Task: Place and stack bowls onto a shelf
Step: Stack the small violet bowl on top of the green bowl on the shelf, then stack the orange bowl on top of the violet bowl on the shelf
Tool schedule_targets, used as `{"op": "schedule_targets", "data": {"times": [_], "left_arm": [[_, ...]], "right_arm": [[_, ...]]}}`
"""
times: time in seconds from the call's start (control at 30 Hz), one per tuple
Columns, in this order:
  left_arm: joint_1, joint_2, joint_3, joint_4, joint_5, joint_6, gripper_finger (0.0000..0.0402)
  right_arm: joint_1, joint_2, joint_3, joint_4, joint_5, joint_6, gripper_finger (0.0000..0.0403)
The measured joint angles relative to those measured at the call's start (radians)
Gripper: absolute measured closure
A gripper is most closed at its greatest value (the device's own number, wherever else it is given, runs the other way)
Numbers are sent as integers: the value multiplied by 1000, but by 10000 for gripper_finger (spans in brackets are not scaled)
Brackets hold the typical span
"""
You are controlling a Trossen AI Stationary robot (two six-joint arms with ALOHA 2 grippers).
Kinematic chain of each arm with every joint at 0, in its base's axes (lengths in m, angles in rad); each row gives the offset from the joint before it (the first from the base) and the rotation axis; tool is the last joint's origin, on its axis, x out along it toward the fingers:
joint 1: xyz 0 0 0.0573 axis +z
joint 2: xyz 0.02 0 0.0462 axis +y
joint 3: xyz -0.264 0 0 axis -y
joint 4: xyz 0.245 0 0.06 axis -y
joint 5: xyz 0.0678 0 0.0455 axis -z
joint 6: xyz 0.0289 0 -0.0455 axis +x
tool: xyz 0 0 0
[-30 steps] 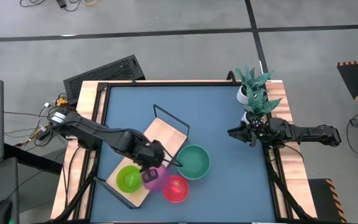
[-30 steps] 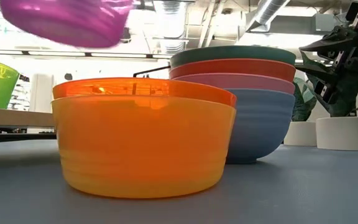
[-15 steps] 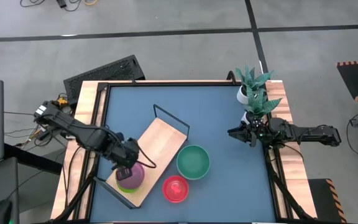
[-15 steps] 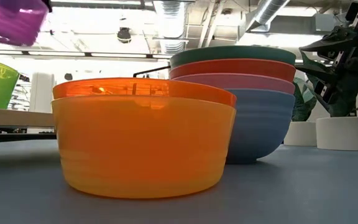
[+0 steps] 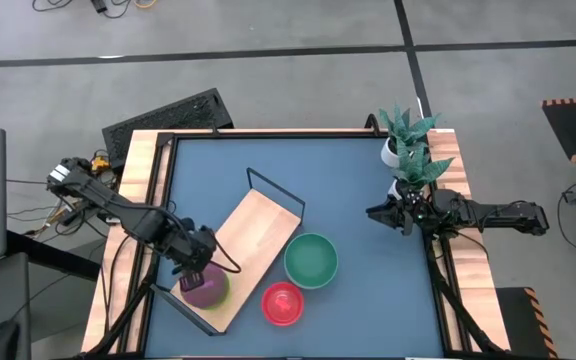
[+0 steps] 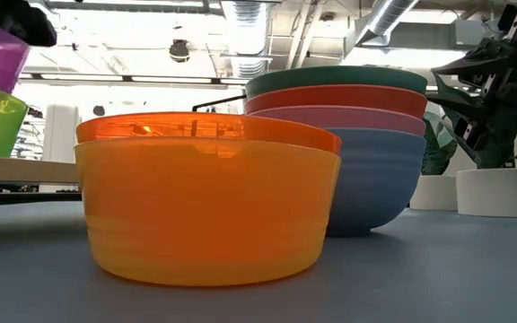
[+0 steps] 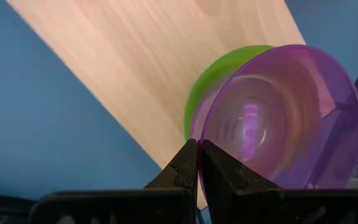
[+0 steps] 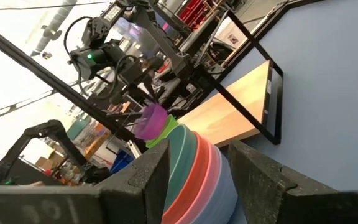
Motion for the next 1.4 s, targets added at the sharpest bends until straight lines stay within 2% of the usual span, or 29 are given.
{"op": "schedule_targets", "data": {"times": [0.17, 0.63, 0.9, 1.13, 1.23, 1.4], "left_arm": [[0, -1, -54, 68, 38, 28, 401], [0, 0, -64, 98, -1, 54, 391], [0, 0, -63, 98, -37, 57, 319], [30, 0, -26, 97, -24, 44, 257], [57, -2, 35, 144, -62, 45, 251], [94, 6, 91, 301, -211, 88, 255]], "right_arm": [[-7, 0, 0, 2, 13, 0, 214], [-74, 0, 0, 2, 18, -8, 214], [-80, 0, 0, 2, 18, -9, 214], [-80, 0, 0, 1, 17, -10, 214], [-80, 0, 0, 1, 17, -6, 214], [-80, 0, 0, 1, 17, -7, 214]]}}
